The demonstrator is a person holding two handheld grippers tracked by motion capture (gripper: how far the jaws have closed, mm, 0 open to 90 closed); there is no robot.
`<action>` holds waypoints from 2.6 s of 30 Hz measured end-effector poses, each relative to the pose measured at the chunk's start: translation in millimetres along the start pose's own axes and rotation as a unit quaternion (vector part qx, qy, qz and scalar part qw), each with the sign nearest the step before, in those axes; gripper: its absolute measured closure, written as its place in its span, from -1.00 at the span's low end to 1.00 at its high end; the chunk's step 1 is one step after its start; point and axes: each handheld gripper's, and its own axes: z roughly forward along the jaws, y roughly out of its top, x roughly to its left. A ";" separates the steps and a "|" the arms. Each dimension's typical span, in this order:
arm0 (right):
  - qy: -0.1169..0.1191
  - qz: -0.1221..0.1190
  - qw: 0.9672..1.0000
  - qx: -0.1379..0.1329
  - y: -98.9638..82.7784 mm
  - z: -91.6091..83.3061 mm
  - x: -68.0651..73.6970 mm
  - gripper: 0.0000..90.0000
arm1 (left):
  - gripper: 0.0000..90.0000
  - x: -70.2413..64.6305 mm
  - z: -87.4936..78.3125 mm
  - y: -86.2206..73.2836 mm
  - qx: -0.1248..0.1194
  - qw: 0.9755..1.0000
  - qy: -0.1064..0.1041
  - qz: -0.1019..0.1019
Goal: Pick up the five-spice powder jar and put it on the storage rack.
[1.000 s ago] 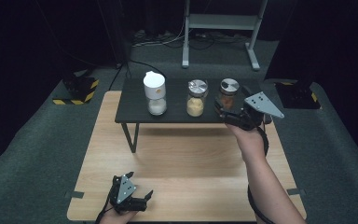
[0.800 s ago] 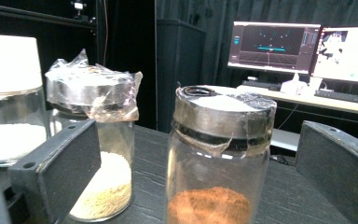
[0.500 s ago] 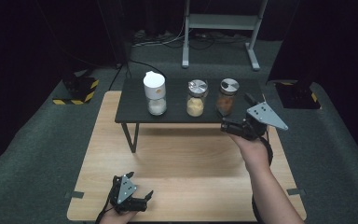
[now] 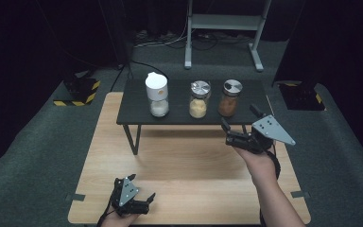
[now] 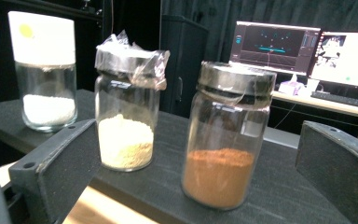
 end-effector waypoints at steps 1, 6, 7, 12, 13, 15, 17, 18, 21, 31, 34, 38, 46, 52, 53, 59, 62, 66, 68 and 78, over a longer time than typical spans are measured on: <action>0.001 -0.001 1.000 0.001 -0.9 -1.2 0.9 -1.00 | -0.98 0.1 0.0 0.0 0.000 1.000 0.000 0.000; 0.005 -0.003 1.000 0.006 -4.9 -6.6 5.3 -1.00 | -0.98 0.1 0.0 0.0 0.000 1.000 0.001 0.000; 0.007 -0.004 1.000 0.008 -6.1 -7.5 6.4 -1.00 | -0.98 0.1 -0.1 0.0 0.000 1.000 0.001 0.000; 0.009 -0.012 1.000 0.021 -15.2 -11.6 12.1 -1.00 | -0.98 0.3 0.0 0.0 0.001 1.000 0.002 -0.002; 0.009 -0.015 1.000 0.024 -17.3 -12.2 12.9 -1.00 | -0.98 0.3 0.0 0.0 0.000 1.000 0.002 -0.002; 0.011 -0.013 0.999 0.027 -21.0 -13.2 14.2 -1.00 | -0.98 0.3 -0.1 -0.1 0.000 1.000 0.003 -0.002; 0.012 -0.012 0.999 0.032 -25.1 -14.3 15.6 -1.00 | -0.98 0.3 -0.2 -0.1 0.000 1.000 0.004 -0.003; 0.014 -0.013 0.999 0.034 -26.9 -14.7 16.3 -1.00 | -0.98 0.4 -0.1 -0.1 0.000 1.000 0.005 -0.004; 0.016 -0.016 0.999 0.040 -32.0 -15.8 18.1 -1.00 | -0.98 0.9 0.0 0.1 0.002 1.000 0.004 -0.005; 0.012 -0.027 0.998 0.055 -48.6 -20.0 22.6 -1.00 | -0.98 0.6 -1.1 -0.4 -0.004 1.000 0.005 -0.003; 0.010 -0.028 0.998 0.061 -55.9 -21.3 23.3 -1.00 | -0.98 1.1 -1.0 -0.5 -0.005 1.000 0.004 -0.007; 0.010 -0.029 0.997 0.071 -65.5 -23.8 24.9 -1.00 | -0.98 0.7 -0.7 -0.3 -0.003 1.000 0.003 -0.004; 0.013 -0.032 0.995 0.090 -83.0 -30.0 27.4 -1.00 | -0.98 0.6 -0.3 -0.2 -0.001 1.000 0.002 -0.002; 0.012 -0.031 0.994 0.104 -98.3 -35.9 27.7 -1.00 | -0.98 0.2 -0.3 -0.1 -0.001 1.000 0.003 -0.001; 0.012 -0.030 0.994 0.108 -101.9 -37.0 27.7 -1.00 | -0.98 0.2 -0.4 -0.2 -0.001 1.000 0.003 -0.001; 0.011 -0.033 0.991 0.133 -124.5 -44.3 28.6 -1.00 | -0.98 0.0 -0.3 -0.1 -0.001 1.000 0.003 0.000; 0.012 -0.029 0.989 0.143 -134.9 -48.0 28.8 -1.00 | -0.98 0.0 -0.2 -0.1 -0.001 1.000 0.003 -0.001; 0.012 -0.033 0.987 0.160 -148.8 -53.0 30.3 -1.00 | -0.98 -0.1 0.0 0.0 -0.001 1.000 0.003 -0.001; 0.012 -0.036 0.985 0.168 -155.4 -55.5 30.7 -1.00 | -0.98 -0.1 0.0 0.0 0.000 1.000 0.003 -0.001; 0.010 -0.054 0.977 0.208 -183.0 -67.7 30.4 -1.00 | -0.98 -0.4 0.1 0.0 0.000 1.000 0.005 0.000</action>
